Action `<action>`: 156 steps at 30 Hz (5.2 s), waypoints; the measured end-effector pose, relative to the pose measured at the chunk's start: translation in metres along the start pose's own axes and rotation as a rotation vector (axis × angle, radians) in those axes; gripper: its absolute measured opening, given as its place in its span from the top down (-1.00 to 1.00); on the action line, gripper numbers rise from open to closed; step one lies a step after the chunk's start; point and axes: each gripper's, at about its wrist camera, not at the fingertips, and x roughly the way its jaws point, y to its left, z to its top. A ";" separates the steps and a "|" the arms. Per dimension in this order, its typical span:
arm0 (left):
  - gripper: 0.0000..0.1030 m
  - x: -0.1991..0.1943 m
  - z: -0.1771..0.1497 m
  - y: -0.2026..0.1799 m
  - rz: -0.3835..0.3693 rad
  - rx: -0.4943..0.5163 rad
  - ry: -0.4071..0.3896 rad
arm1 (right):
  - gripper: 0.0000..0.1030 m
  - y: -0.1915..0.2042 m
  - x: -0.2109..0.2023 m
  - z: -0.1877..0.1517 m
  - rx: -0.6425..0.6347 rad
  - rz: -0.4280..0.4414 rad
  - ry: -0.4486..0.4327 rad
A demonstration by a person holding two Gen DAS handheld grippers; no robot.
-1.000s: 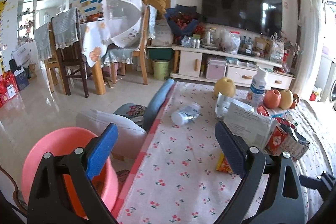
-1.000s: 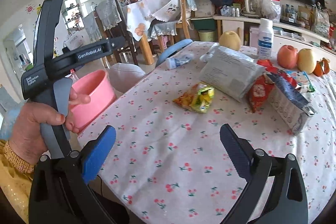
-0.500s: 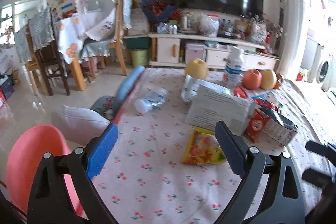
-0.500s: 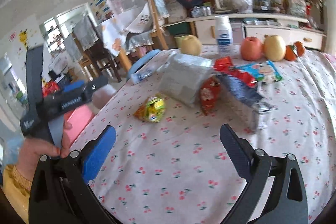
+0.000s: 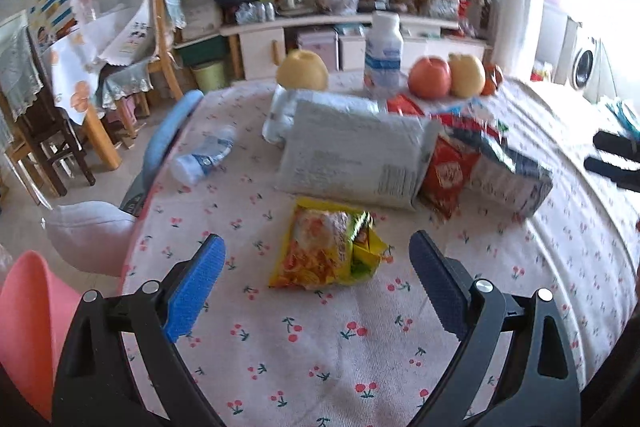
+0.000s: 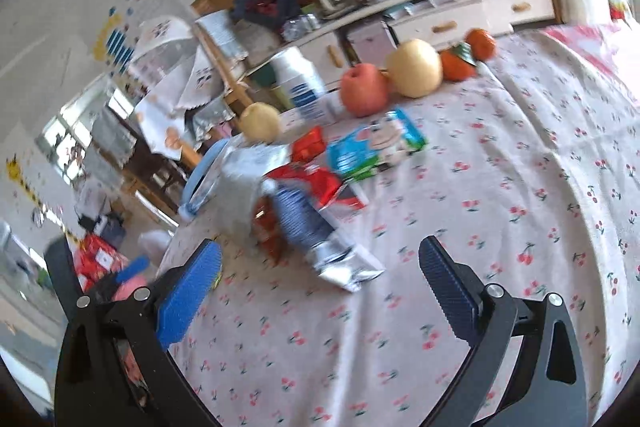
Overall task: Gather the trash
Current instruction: 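Grasp the yellow noodle snack bag with the left gripper while the right gripper grasps the blue cow wipes pack, then lift the noodle bag with the left gripper while the right gripper lifts the cow wipes pack, then drop the noodle bag and cow wipes pack into the pink bucket with both grippers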
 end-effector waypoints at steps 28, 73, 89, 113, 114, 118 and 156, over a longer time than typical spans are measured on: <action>-0.46 0.056 0.006 -0.006 -0.061 -0.015 0.145 | -0.90 -0.057 0.131 0.085 -0.037 -0.083 0.090; -0.07 0.059 0.003 -0.010 -0.023 -0.102 0.120 | -0.35 0.003 0.162 0.058 -0.419 -0.293 0.098; 0.00 0.045 -0.001 0.001 -0.091 -0.158 0.096 | -0.35 0.003 0.089 0.062 -0.264 -0.241 -0.054; 0.01 -0.016 -0.001 0.062 -0.154 -0.347 -0.047 | -0.35 0.133 0.052 -0.009 -0.433 -0.087 -0.055; 0.01 -0.020 -0.002 0.068 -0.152 -0.365 -0.057 | -0.35 0.140 0.053 -0.015 -0.442 -0.078 -0.048; 0.01 -0.034 -0.005 0.092 -0.120 -0.414 -0.078 | -0.35 0.171 0.061 -0.034 -0.485 -0.042 -0.018; -0.65 -0.127 -0.062 0.279 0.418 -0.748 -0.171 | -0.76 0.394 0.174 -0.152 -0.692 0.235 0.190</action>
